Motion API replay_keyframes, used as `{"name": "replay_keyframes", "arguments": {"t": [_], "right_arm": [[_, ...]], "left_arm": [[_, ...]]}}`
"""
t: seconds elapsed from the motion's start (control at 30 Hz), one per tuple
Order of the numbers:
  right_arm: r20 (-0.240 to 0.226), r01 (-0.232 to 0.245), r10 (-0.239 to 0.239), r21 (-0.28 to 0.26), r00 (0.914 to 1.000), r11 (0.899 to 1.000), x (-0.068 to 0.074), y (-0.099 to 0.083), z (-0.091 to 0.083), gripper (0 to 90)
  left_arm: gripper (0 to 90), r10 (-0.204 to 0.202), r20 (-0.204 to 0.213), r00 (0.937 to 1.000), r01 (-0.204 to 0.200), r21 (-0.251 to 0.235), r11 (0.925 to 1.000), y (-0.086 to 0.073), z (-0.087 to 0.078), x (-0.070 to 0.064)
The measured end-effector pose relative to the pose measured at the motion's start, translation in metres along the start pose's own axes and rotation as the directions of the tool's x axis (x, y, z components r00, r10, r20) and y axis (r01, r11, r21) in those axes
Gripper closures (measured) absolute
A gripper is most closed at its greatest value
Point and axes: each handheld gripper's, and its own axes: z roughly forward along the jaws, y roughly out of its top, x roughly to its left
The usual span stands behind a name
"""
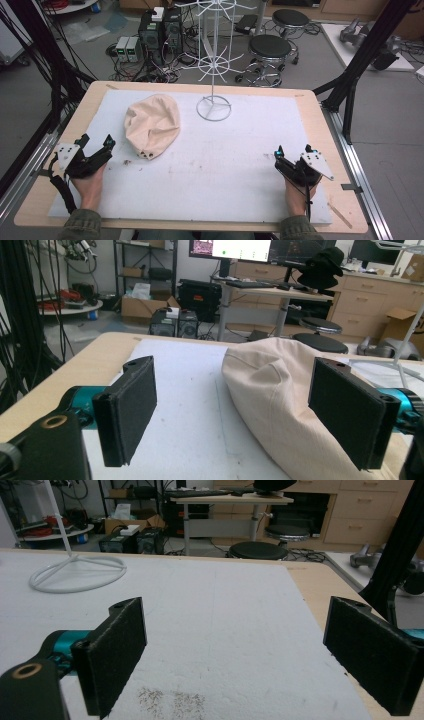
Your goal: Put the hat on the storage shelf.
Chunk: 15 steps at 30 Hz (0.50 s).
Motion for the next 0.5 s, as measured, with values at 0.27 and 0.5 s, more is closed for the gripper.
{"name": "replay_keyframes", "arguments": {"t": [0.27, 0.5], "right_arm": [[0.006, 0.002, -0.002, -0.001, 1.0000, 1.000, -0.001, 0.000, 0.000, 9.2], [0.011, 0.015, -0.015, -0.005, 0.9998, 1.000, 0.000, 0.000, 0.000, 9.2]], "left_arm": [[20.5, -0.004, 0.006, 1.0000, 0.004, -0.012, 0.9999, 0.018, 0.008, -0.001], [21.8, 0.004, 0.017, 0.9998, -0.004, 0.001, 1.0000, 0.033, 0.022, 0.001]]}}
